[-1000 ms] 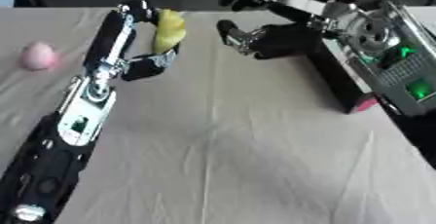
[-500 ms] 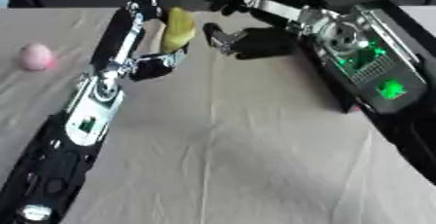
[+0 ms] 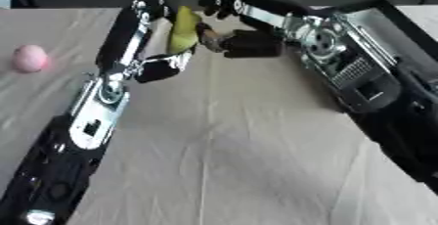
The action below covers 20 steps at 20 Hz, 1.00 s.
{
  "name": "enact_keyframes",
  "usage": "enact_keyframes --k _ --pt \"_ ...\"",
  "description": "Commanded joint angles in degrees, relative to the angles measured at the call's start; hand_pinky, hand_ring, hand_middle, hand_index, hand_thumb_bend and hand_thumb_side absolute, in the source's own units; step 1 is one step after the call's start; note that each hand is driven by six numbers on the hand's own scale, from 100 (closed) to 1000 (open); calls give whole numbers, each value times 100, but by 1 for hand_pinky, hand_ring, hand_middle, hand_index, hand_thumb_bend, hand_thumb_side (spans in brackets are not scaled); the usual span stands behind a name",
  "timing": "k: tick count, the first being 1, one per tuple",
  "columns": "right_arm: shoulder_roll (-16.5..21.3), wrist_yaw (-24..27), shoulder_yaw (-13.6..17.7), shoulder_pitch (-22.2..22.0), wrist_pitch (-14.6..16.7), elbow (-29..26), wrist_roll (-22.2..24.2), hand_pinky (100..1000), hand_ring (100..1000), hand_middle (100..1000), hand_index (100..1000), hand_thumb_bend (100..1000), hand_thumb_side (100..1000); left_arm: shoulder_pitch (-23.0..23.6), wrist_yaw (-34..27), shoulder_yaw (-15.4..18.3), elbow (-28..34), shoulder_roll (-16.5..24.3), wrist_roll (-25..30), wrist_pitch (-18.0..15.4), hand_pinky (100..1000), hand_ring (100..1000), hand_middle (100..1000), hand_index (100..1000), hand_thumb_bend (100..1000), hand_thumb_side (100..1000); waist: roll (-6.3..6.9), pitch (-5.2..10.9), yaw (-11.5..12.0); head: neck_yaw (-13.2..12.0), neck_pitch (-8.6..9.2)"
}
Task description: Pick up the objects with one hand, pass them to the other hand, and then place them into the box on the other side of the table.
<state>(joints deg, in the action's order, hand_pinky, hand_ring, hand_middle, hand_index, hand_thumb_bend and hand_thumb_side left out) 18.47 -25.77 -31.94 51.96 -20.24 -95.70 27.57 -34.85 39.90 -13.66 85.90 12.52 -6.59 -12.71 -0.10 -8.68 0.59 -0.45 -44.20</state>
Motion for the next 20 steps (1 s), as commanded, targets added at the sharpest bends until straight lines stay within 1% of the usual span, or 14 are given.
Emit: enact_keyframes --k 1,2,3,8,12,16,20 --pt "14 -5 25 131 66 -27 28 968 913 889 994 100 911 -130 31 -18 128 28 -19 14 696 608 529 449 100 100 -56 152 7 12 9" --pt "16 3 27 131 69 -28 34 968 913 889 994 100 911 -130 31 -20 130 28 -18 17 696 608 529 449 100 100 -56 152 7 12 9" --pt "12 51 29 125 80 -55 48 971 915 891 1000 100 953 -124 32 -15 114 29 -12 31 696 607 528 449 100 100 -56 150 6 2 9" --pt "54 378 46 117 23 -266 161 973 914 891 1000 100 1000 -133 51 -16 71 18 18 63 696 608 528 449 100 100 -60 146 -1 -21 9" --pt "58 476 15 117 -17 -303 277 973 913 890 1000 100 1000 -148 81 -29 70 8 25 53 696 609 529 449 100 100 -63 146 0 -18 9" --pt "57 364 0 126 -20 -274 308 968 911 886 997 100 988 -161 112 -47 77 -1 17 31 696 609 530 449 100 100 -68 148 3 -16 9" --pt "52 -31 -1 128 4 -168 209 965 911 875 989 100 966 -167 147 -58 106 0 -8 16 695 609 529 449 100 100 -73 150 6 -11 9"
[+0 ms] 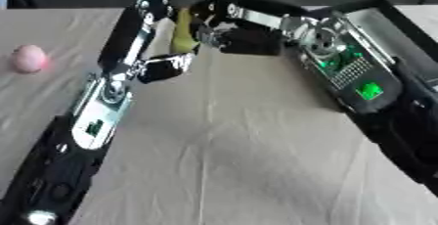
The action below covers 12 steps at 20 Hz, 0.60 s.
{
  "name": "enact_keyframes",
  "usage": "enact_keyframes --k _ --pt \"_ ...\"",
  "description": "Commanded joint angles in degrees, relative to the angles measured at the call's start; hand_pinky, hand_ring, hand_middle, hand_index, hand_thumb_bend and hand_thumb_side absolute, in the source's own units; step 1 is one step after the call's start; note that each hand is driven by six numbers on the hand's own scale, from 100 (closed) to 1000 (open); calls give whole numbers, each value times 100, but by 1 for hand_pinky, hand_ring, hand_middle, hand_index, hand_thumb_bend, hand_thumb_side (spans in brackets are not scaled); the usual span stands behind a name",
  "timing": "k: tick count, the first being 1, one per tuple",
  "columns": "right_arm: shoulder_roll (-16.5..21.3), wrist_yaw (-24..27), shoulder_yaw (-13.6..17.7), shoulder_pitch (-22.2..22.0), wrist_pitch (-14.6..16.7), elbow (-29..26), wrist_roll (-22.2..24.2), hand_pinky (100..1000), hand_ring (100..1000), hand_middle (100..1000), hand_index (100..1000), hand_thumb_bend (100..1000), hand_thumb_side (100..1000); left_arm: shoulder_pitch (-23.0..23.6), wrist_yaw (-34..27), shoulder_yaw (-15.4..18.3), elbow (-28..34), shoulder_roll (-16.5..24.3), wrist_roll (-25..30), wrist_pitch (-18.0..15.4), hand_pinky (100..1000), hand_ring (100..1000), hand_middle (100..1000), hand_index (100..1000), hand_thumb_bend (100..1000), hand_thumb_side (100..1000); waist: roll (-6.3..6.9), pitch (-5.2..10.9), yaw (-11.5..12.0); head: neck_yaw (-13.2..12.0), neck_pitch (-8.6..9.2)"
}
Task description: Pick up the objects with one hand, pass them to the other hand, and then place them into the box on the other side of the table.
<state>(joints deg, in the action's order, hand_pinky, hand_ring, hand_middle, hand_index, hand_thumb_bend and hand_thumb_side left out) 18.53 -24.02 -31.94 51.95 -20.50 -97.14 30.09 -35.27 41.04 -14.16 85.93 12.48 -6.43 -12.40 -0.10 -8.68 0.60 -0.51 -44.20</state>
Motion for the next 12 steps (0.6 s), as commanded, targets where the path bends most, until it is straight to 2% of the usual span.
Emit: enact_keyframes --k 1,7,9,12 --pt "40 -311 -5 129 48 15 -53 965 911 873 987 100 963 -126 42 -11 107 4 -36 -17 696 609 529 449 100 100 -75 151 7 -3 9" --pt "20 -790 22 136 120 73 -170 957 896 856 968 100 883 -123 64 -30 104 4 -54 -20 696 609 528 448 100 100 -75 148 0 -11 9" --pt "15 -848 28 136 100 39 -230 955 889 852 968 104 835 -124 61 -38 103 -1 -50 -20 696 609 528 448 100 100 -75 148 -2 -9 9" --pt "1 -790 16 138 67 11 -255 956 886 852 970 115 828 -132 64 -44 105 -11 -42 -16 696 609 529 448 100 100 -76 148 0 5 9"
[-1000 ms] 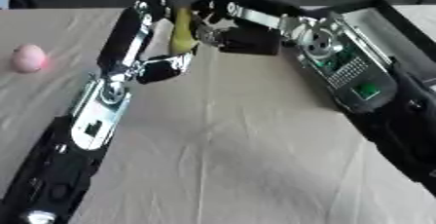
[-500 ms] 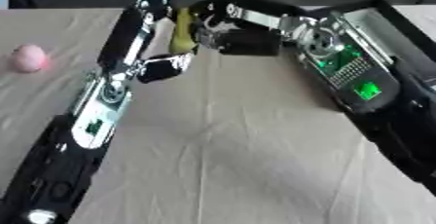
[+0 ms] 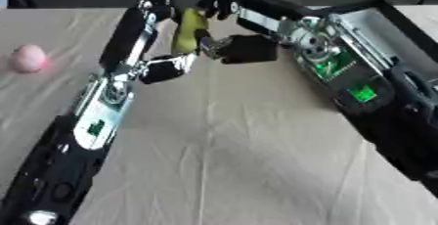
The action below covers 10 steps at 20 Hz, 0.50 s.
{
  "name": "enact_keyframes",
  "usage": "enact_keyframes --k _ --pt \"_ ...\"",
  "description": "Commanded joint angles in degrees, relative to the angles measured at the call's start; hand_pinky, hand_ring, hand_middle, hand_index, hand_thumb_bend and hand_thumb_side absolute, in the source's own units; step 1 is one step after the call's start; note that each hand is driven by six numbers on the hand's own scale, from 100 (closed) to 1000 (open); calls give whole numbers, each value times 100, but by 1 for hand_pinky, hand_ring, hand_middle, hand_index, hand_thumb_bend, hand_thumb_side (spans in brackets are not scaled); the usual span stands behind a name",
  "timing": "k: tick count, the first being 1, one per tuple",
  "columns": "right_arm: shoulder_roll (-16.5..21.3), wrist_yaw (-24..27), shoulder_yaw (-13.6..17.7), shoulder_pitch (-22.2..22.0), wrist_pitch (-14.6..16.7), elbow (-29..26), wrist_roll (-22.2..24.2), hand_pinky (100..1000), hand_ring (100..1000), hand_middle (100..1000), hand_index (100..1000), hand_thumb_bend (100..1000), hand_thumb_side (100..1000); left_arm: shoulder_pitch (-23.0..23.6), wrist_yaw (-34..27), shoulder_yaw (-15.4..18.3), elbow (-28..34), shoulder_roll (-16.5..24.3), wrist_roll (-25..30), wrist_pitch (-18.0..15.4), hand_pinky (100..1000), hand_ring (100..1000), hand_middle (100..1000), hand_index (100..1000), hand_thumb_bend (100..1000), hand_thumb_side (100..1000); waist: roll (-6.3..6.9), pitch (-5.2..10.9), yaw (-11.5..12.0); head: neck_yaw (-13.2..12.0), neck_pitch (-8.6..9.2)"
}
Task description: Pick up the objects with one hand, pass them to the other hand, and then place them into the box on the other side of the table.
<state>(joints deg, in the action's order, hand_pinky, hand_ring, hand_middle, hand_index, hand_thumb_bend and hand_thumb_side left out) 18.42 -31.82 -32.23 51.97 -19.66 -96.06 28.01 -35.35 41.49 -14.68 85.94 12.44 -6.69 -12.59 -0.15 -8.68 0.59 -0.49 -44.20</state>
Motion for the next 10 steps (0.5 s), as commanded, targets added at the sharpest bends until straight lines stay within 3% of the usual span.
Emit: enact_keyframes --k 1,10 --pt "9 10 41 137 -20 -101 -42 955 884 851 970 117 834 -127 26 8 103 -10 -15 7 696 609 529 448 100 100 -70 147 1 6 9" --pt "-51 148 16 144 -31 -36 33 963 888 857 980 100 879 -152 135 -21 94 -51 -21 -28 697 610 529 448 100 100 -74 133 19 35 9"
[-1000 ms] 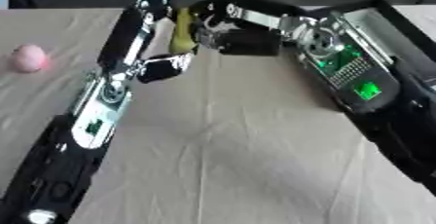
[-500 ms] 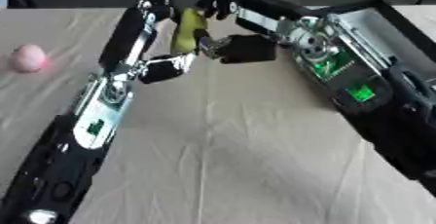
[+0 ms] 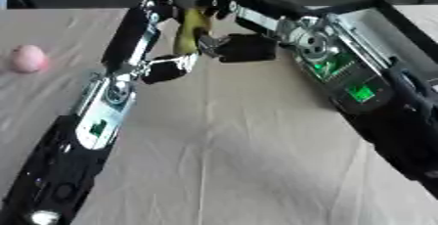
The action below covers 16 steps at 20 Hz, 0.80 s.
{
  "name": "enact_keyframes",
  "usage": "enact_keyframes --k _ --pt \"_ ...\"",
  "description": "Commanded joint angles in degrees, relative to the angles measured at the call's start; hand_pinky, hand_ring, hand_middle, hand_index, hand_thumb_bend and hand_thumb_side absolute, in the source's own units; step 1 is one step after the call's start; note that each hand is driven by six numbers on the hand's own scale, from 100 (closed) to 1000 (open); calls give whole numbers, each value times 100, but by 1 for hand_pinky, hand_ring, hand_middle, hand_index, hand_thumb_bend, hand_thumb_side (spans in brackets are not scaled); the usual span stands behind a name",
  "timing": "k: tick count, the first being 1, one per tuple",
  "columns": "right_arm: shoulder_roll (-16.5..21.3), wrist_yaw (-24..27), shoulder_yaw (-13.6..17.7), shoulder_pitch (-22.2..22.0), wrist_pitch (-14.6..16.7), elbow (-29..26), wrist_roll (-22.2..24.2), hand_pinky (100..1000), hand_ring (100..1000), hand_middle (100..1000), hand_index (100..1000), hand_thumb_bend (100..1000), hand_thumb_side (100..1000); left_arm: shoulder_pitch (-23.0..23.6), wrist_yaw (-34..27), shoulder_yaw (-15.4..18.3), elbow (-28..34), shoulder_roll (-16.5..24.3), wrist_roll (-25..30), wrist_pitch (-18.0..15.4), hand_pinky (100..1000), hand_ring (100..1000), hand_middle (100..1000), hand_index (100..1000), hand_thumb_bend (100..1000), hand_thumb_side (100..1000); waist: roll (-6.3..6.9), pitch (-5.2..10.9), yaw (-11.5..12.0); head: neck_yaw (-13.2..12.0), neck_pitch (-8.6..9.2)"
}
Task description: Pick up the objects with one hand, pass them to the other hand, and then place them into the box on the other side of the table.
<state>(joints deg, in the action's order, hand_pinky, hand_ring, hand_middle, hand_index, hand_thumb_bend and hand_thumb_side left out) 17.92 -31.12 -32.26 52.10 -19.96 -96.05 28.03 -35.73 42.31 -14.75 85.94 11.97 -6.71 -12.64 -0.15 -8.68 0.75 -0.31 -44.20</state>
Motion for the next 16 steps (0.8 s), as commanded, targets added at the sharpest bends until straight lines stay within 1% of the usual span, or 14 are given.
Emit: enact_keyframes --k 1,7,10,13,16 --pt "-3 106 16 129 -5 -27 56 963 887 856 980 100 881 -116 64 -15 94 -6 -21 -29 697 610 529 448 100 100 -74 132 5 17 9" --pt "-7 79 17 120 -16 74 120 963 888 856 980 100 894 -118 132 -36 117 -13 -44 -72 698 611 530 448 100 100 -72 123 12 19 9" --pt "1 -86 36 121 12 115 56 963 890 854 973 101 876 -109 169 -40 122 -14 -58 -86 697 610 529 448 100 100 -70 123 14 15 9" --pt "4 -281 38 114 63 140 14 966 902 865 975 105 881 -106 179 -46 121 -18 -65 -87 697 610 529 448 100 100 -72 123 14 19 9" --pt "-10 -352 32 106 99 153 52 967 903 867 976 100 889 -106 183 -54 130 -21 -65 -89 697 610 529 448 100 100 -71 121 14 17 9"
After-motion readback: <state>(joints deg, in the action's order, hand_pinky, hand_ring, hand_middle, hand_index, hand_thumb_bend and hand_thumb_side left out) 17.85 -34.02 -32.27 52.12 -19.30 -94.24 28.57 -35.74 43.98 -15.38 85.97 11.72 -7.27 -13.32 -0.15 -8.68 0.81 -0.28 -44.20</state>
